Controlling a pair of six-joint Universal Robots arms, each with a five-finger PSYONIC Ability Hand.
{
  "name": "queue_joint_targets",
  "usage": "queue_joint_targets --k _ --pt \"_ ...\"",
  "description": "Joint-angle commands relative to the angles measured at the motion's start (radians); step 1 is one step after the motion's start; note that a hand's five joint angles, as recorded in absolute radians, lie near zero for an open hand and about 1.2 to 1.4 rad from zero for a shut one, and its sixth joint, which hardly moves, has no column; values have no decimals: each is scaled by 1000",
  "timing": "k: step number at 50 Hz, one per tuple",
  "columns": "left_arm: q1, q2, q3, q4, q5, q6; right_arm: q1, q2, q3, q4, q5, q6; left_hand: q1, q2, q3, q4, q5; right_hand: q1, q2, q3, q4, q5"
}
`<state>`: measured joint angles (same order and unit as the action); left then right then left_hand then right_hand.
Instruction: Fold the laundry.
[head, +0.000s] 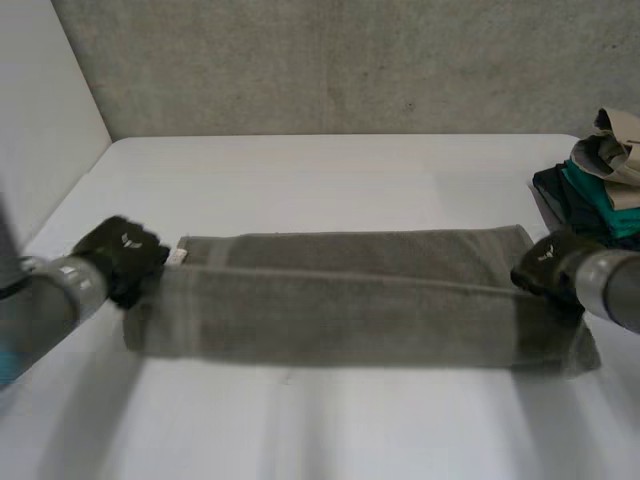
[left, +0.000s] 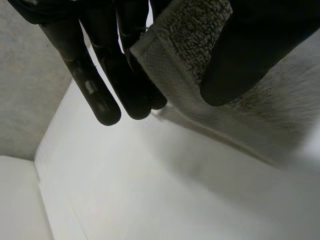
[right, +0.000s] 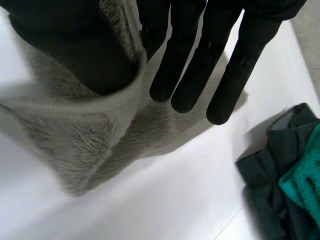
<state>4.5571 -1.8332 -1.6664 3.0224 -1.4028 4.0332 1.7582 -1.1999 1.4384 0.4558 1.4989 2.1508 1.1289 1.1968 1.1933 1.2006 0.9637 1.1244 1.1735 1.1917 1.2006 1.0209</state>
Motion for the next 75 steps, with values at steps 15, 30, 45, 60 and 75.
queue_joint_targets --k 15,30,45,60,75 --pt "-118 -210 757 869 -229 -108 98 51 -472 -1056 150 221 267 199 203 196 258 272 223 205 196 201" --pt "-55 -213 378 799 -222 -141 127 137 -354 -948 8 230 267 199 203 196 258 272 223 205 196 201" --pt "-56 -261 13 669 -163 -122 119 345 -220 -709 3 219 267 199 203 196 258 272 223 205 196 201" --pt "54 236 -302 -172 -111 173 98 -73 117 36 89 -41 267 199 203 196 258 272 223 205 196 201" --pt "-36 -90 9 87 -145 133 116 167 -48 -305 107 -66 267 199 203 196 258 272 223 205 196 201"
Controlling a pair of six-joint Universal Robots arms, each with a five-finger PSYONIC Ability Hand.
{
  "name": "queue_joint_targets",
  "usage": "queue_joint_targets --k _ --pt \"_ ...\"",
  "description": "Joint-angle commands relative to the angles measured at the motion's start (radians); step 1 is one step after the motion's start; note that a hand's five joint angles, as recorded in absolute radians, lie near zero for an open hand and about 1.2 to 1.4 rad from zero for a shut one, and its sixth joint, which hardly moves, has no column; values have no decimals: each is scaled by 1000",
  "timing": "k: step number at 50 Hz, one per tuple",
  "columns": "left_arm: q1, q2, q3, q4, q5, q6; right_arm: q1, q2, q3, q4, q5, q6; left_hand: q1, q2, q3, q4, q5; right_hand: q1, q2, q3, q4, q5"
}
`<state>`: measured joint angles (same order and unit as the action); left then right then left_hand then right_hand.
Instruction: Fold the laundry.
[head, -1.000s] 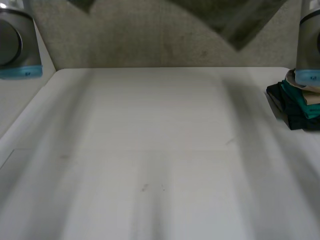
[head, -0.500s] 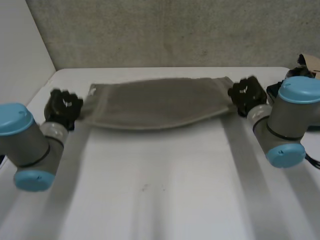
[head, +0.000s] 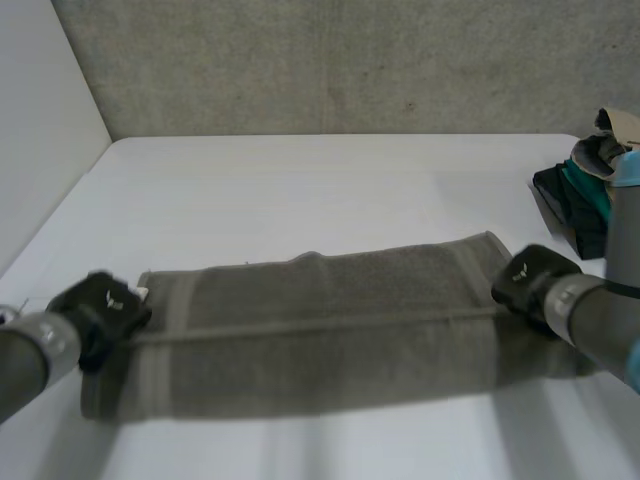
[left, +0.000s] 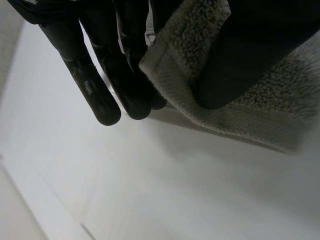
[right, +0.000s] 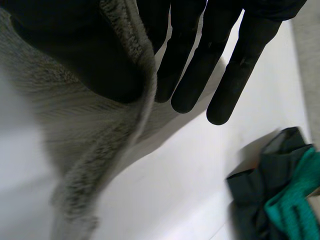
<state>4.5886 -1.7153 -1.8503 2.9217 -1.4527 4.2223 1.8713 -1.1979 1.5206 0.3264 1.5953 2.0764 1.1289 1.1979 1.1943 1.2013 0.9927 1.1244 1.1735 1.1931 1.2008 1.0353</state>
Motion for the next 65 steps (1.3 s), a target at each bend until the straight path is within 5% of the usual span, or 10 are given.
queue_joint_targets --k 1,12,21,22,24,25,34,47,54,65 --pt "-85 -258 253 215 -139 -67 3 197 -167 -217 11 8 267 198 202 195 229 272 223 203 195 186" --pt "-137 -489 450 251 -256 -76 34 372 -290 -604 -147 1 267 198 202 195 229 272 223 203 195 186" --pt "-154 -494 444 260 -339 -100 34 503 -381 -652 -258 7 267 198 202 195 229 272 223 203 195 186" --pt "-155 -494 444 260 -339 -102 34 512 -388 -652 -256 7 267 198 202 195 229 84 35 15 8 -1" --pt "-157 -489 454 261 -333 -137 34 520 -407 -655 -218 13 -20 -89 -85 -92 -58 -950 -999 -1019 -1026 -1035" --pt "-158 -488 457 267 -321 -174 34 520 -408 -656 -201 17 -954 -1023 -1020 -1027 -993 -950 -999 -1019 -1026 -1035" --pt "-160 -397 496 358 -252 -386 25 354 -366 -612 -26 246 -954 -1023 -1020 -1027 -993 -950 -999 -1019 -1026 -1035" --pt "-151 -254 361 375 -223 -415 -130 153 -151 -176 -161 435 -954 -1023 -1020 -1027 -993 -884 -934 -953 -961 -970" --pt "-163 -244 284 379 -167 -418 -211 162 -79 -222 -306 438 -954 -1023 -1020 -1027 -993 -624 -673 -692 -700 -709" --pt "-172 -247 266 387 -166 -418 -222 245 -63 -311 -321 422 -954 -1023 -1020 -1027 -993 -382 -431 -451 -459 -468"
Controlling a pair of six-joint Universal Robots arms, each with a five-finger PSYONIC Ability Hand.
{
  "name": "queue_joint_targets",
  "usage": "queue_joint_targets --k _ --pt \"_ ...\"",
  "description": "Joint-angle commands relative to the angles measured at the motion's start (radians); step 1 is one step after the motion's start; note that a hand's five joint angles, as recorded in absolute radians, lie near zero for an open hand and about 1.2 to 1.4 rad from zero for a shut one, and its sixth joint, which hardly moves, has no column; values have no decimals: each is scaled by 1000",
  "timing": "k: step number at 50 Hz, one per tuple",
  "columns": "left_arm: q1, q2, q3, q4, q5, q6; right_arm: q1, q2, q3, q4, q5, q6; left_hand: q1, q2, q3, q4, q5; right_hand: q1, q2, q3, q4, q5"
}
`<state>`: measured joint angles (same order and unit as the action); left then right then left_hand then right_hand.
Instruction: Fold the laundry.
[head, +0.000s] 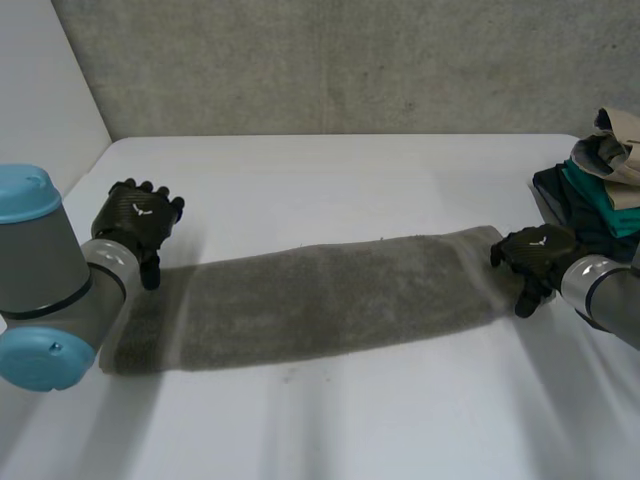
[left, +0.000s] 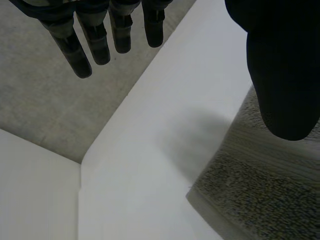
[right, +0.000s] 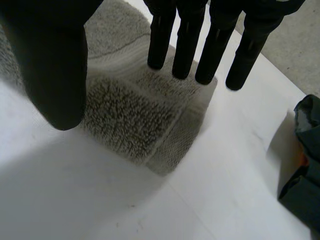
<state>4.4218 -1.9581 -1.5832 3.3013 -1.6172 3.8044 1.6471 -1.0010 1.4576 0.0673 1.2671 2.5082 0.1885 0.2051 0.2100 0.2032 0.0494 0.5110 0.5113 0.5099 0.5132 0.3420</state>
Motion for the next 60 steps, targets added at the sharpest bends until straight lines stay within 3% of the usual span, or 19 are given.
queue_joint_targets --k 1,2,3,9,15,19,24,32,38,41,43,49,50,52,53,57,60 --pt "-6 -4 -1 9 -1 0 0 53 0 -52 8 -11 -14 -31 -36 -29 -49 325 324 326 322 319" --pt "-6 -2 -3 14 -1 0 0 56 0 -54 9 -12 -14 -31 -36 -29 -49 517 517 518 515 512" --pt "-4 -2 -4 20 -1 0 -4 58 1 -52 14 -17 -14 -31 -36 -29 -49 882 881 883 879 876" --pt "-4 10 -8 29 0 0 -105 6 85 -57 40 -61 -14 -31 -36 -29 -49 885 885 886 883 880" --pt "-6 47 -15 27 0 1 -256 -188 179 -55 89 -267 -14 -31 -36 -29 -49 885 885 886 883 880" --pt "-6 79 -35 27 2 1 -291 -215 179 -55 185 -397 -14 -31 -36 -29 -49 885 885 886 883 880" --pt "-2 107 -55 27 3 1 -276 -249 168 -70 288 -417 -14 -31 -36 -29 -49 885 885 886 883 880" --pt "-1 139 -58 27 2 0 138 -294 155 -248 227 -327 -14 -31 -36 -29 -49 885 885 886 883 880" --pt "-4 171 -67 27 -1 0 451 -269 173 -418 85 -310 -14 -31 -36 -29 -49 885 885 886 883 880" --pt "-9 176 -76 27 -1 -6 596 -169 162 -464 3 -316 -14 -31 -36 -29 -49 885 885 886 883 880" --pt "-15 176 -80 27 -1 -14 676 -87 147 -475 -34 -336 -14 -31 -36 -29 -49 885 885 886 883 880" --pt "-70 171 -81 29 -1 -42 767 38 125 -471 -61 -425 -14 -31 -36 -29 -49 885 885 886 883 880" --pt "-82 168 -81 29 -1 -45 770 41 135 -475 -57 -437 -14 -31 -36 -29 -49 787 787 789 785 782" --pt "-94 165 -78 29 -3 -45 764 38 138 -475 -46 -439 -14 -31 -36 -29 -49 314 313 315 312 308" --pt "-108 163 -72 29 -3 -45 760 32 141 -469 -31 -422 -14 -31 -36 -29 -49 -311 -311 -310 -313 -317" --pt "-154 156 -49 44 -3 -45 746 -36 170 -465 60 -278 -14 -31 -36 -29 -49 -336 -337 -335 -339 -342" --pt "-203 134 -17 69 -6 -45 648 -175 219 -439 124 -99 -14 -31 -36 -29 -49 -336 -337 -335 -339 -342"
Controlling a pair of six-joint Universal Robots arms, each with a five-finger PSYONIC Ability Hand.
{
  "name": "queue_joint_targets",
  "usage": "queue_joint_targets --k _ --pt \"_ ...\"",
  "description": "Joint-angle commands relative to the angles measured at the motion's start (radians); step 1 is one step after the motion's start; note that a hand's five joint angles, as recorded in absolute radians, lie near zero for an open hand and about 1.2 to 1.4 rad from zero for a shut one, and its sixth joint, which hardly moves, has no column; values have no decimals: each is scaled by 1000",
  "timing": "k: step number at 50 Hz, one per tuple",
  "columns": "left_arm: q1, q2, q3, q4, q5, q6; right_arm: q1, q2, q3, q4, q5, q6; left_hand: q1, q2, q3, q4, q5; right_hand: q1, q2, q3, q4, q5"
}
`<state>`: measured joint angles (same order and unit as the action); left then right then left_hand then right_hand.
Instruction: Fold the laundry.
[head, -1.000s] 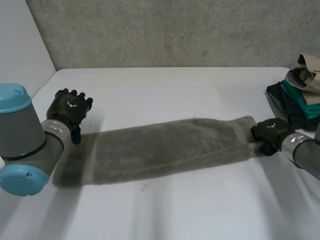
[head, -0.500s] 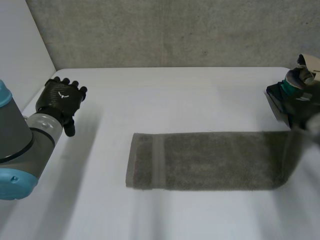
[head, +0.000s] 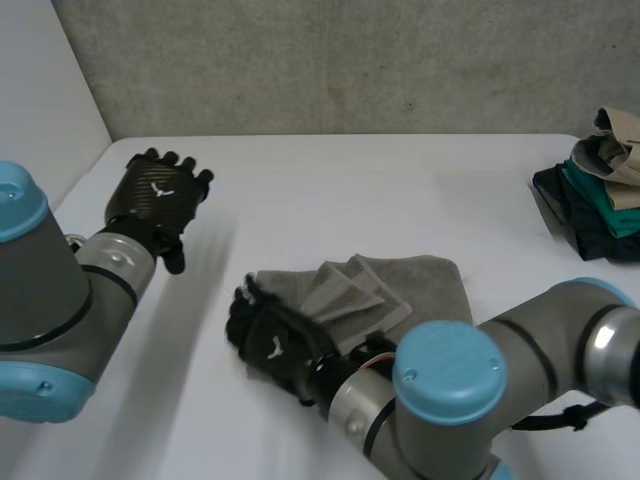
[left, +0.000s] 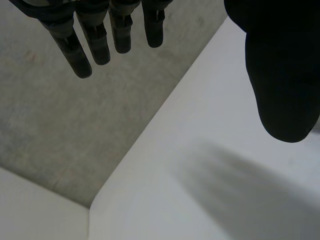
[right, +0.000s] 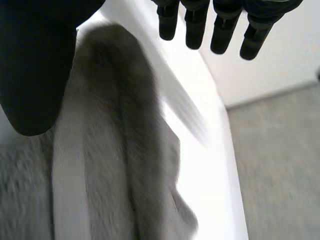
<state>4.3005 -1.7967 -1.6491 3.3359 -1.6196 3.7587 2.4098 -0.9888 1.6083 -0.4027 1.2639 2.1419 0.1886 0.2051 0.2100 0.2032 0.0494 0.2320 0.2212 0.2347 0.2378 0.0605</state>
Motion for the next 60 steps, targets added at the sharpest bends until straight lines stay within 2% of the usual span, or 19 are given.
queue_joint_targets --k 1,4,7,11,15,19,25,39,47,50,55,60 --pt "-106 -38 64 40 -3 1 -171 -238 102 60 143 347 -14 -31 -36 -29 -49 -57 -47 -60 -63 -60" --pt "-155 -64 92 48 -3 -7 -260 -274 162 134 138 470 -14 -31 -36 -29 -49 -57 -47 -60 -63 -60" --pt "-211 -98 112 48 0 -34 -314 -298 209 209 140 518 -14 -31 -36 -29 -49 -57 -47 -60 -63 -60" --pt "-327 -191 166 48 3 -134 -415 -312 287 210 132 489 -14 -31 -36 -29 -49 -57 -47 -60 -63 -60" --pt "-384 -274 204 50 7 -210 -489 -314 341 148 135 417 -13 -30 -35 -28 -49 -57 -47 -60 -63 -60" --pt "-422 -357 242 48 9 -252 -502 -311 366 93 137 397 -7 -24 -29 -22 -43 -57 -47 -60 -63 -60" --pt "-464 -408 265 51 9 -254 -495 -301 380 67 138 398 1 -15 -20 -13 -34 -12 -1 -15 -18 -15" --pt "-455 -506 354 86 -6 -243 -468 -301 409 5 137 400 31 14 9 16 -5 240 251 238 235 237" --pt "-360 -500 347 111 -101 -229 -434 -300 412 5 138 401 37 20 15 22 1 281 292 279 276 278" --pt "-303 -500 341 105 -154 -185 -429 -298 412 4 141 400 37 20 15 22 1 311 322 308 305 308" --pt "-216 -492 309 122 -247 -9 -429 -298 415 5 149 400 40 23 18 25 4 323 333 320 317 320" --pt "-214 -414 269 128 -250 52 -437 -298 417 7 150 400 28 11 6 13 -7 320 331 317 314 317"
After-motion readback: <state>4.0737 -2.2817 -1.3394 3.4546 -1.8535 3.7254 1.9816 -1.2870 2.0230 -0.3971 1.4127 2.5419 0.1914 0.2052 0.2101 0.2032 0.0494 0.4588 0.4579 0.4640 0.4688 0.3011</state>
